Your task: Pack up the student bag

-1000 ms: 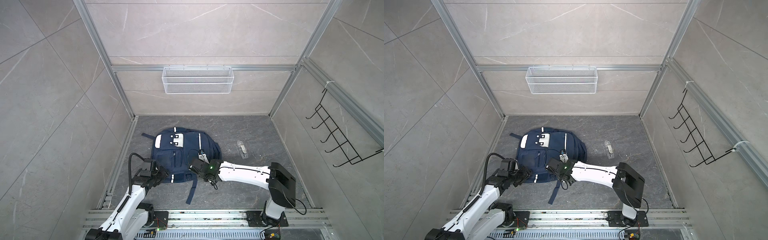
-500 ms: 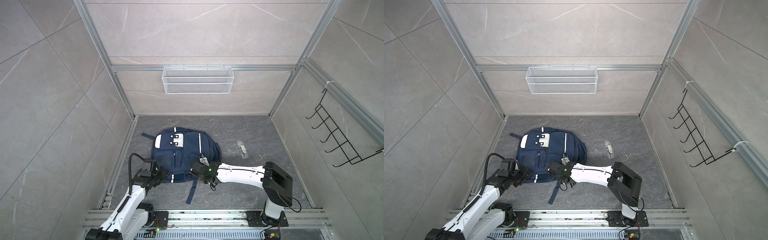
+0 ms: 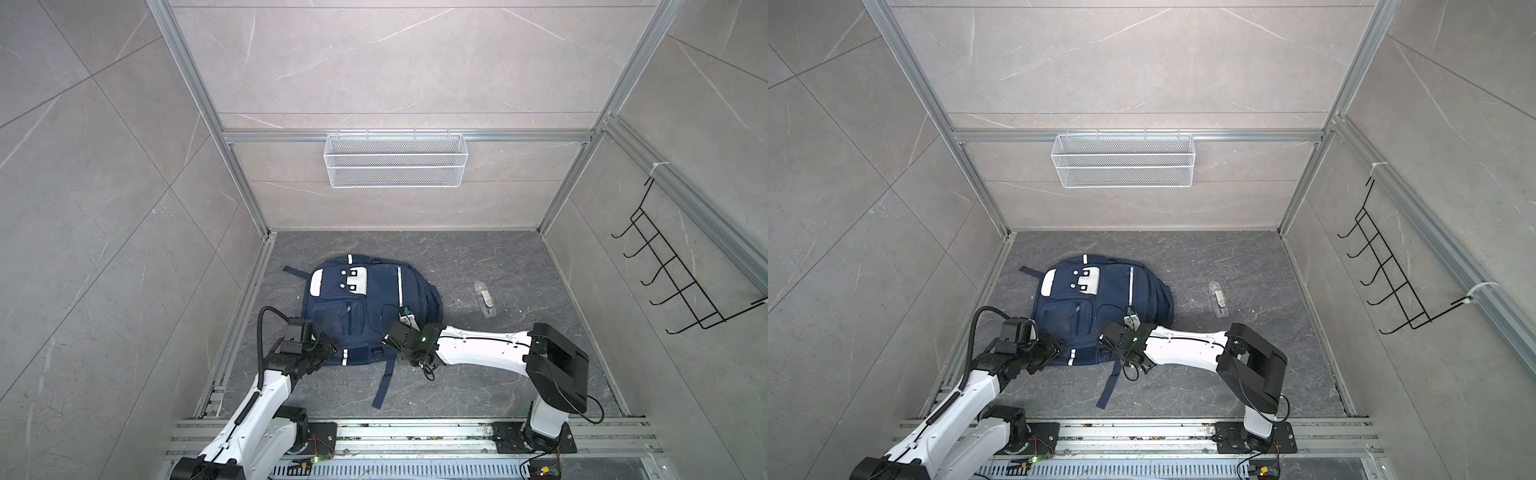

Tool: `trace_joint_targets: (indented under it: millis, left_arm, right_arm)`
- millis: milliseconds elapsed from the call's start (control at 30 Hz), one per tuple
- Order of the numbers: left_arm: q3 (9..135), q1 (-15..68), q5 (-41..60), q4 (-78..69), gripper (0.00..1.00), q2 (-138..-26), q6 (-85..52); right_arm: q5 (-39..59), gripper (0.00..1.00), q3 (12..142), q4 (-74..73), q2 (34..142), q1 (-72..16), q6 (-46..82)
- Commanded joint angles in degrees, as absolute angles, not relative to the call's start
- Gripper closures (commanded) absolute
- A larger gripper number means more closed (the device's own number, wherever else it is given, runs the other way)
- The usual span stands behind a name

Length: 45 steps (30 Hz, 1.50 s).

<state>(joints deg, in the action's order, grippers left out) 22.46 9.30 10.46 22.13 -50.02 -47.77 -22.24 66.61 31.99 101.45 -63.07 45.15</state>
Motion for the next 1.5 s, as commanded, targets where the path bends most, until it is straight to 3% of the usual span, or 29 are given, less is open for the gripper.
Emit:
trace_joint_targets:
  millis: [0,167,433,600,767,967,1300,1467]
  left_arm:
    - [22.98,8.72,8.39,21.65,0.54,-51.92,-46.54]
    - [25.55,8.06,7.13,20.39,0.55,-55.63,-46.19]
    - [30.71,5.79,8.35,17.66,0.57,-63.32,-46.03]
    - [32.69,4.39,8.93,15.61,0.57,-65.75,-47.07]
    - [39.46,4.43,13.67,14.20,0.57,-72.73,-47.61]
    - [49.75,4.42,17.79,18.30,0.57,-77.66,-44.32]
    - [43.29,5.01,17.01,30.18,0.48,-57.81,-38.21]
    - [36.96,5.31,22.14,29.67,0.47,-52.56,-39.13]
  right_arm:
    - [-22.71,1.00,65.09,34.51,97.51,-62.93,44.65]
    - [-25.71,1.00,63.81,37.35,94.09,-62.48,43.02]
    - [-25.49,1.00,56.51,37.94,86.49,-52.71,38.42]
    - [-23.96,1.00,57.66,38.49,85.08,-51.65,37.17]
    - [-18.35,1.00,59.07,32.98,88.52,-56.76,38.00]
    - [-16.95,1.00,71.23,33.10,99.95,-66.39,39.53]
    - [-13.75,1.00,80.41,31.05,106.63,-69.59,38.26]
    - [-9.29,1.00,81.10,27.57,107.35,-69.61,37.47]
